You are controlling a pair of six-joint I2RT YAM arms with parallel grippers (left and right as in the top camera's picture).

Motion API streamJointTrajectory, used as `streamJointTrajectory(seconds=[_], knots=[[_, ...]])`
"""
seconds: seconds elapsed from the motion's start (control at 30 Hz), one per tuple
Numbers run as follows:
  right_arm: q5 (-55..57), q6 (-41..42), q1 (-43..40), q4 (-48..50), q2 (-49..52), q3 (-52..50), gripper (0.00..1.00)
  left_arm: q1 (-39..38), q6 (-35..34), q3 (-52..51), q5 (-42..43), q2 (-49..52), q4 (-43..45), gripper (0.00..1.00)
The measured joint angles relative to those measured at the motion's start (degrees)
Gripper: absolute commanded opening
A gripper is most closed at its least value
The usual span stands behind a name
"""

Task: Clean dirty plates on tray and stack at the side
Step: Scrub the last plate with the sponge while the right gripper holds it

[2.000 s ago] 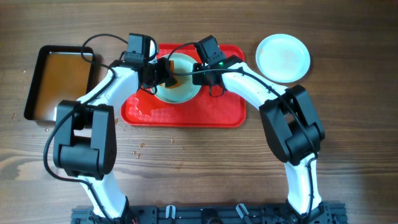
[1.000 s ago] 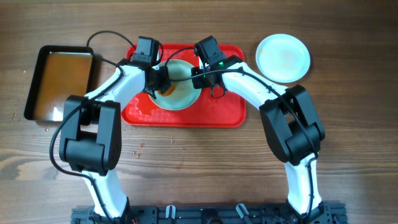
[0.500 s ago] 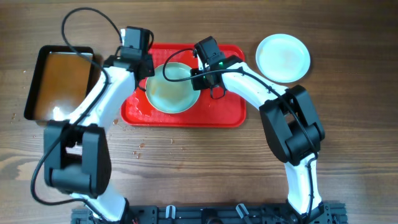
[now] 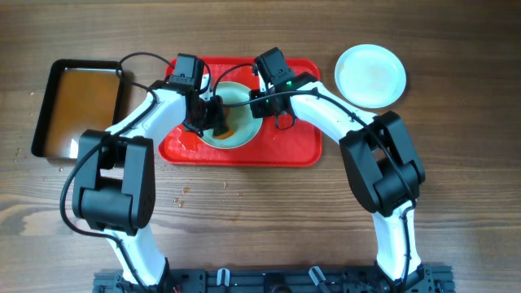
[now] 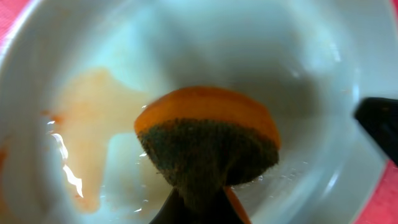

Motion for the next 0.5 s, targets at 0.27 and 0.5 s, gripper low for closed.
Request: streamJointTrajectory(seconds=[0.27, 0.5], knots=[[-0.3, 0.0, 0.0, 0.0, 0.0, 0.0, 0.04, -0.8, 4.2, 0.2, -20.3, -0.7, -1.3, 0.04], [-1.3, -0.1, 1.0, 0.0, 0.0, 0.0, 0.04, -2.6, 8.9, 0.5, -49.2, -1.6, 4.0, 0.04]])
